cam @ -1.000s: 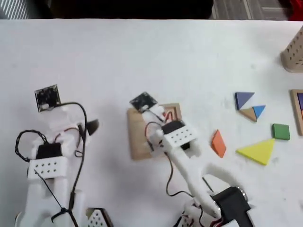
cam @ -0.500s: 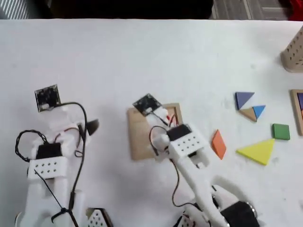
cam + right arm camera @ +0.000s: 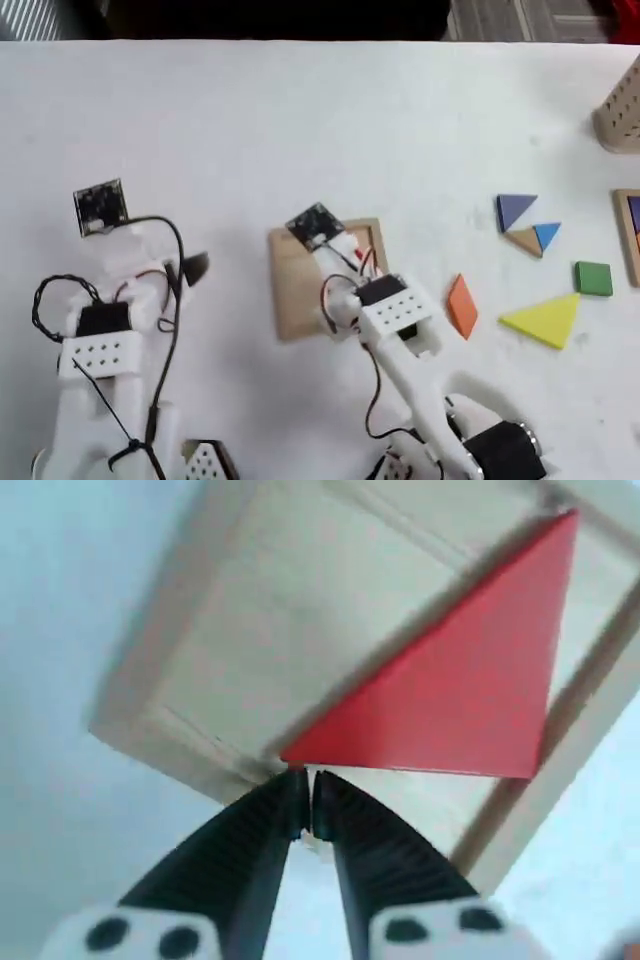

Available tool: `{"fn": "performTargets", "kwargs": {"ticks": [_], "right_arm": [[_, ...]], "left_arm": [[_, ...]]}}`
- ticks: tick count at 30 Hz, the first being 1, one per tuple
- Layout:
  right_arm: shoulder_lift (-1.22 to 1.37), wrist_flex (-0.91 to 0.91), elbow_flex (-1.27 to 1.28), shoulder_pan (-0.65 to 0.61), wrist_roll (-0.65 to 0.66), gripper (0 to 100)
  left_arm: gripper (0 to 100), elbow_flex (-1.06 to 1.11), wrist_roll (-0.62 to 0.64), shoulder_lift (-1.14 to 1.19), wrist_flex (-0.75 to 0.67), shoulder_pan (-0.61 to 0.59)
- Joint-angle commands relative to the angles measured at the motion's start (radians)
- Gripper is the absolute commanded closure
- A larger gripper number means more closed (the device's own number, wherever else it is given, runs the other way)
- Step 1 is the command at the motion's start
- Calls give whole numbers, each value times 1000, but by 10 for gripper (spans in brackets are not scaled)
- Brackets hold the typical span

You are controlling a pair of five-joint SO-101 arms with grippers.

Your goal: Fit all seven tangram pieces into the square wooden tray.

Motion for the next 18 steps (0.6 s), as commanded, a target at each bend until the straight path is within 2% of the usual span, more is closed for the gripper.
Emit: {"fn": "performTargets", "kwargs": {"ticks": [1,4,8,13,18], "right_arm": [[-1,-67,-23,-15,12,978],[27,-134,-21,-30,12,978],[82,-127,-61,-35,12,981],[70,-48,-106,-31,14,981],[-133,88,-80,-30,61,981]], "left_arm": [[681,-49,11,-5,-28,-7],[682,-46,11,-5,-28,7],[681,-46,11,-5,-28,5],[680,-46,11,-5,-28,7],[681,-48,11,-5,-21,8]]}}
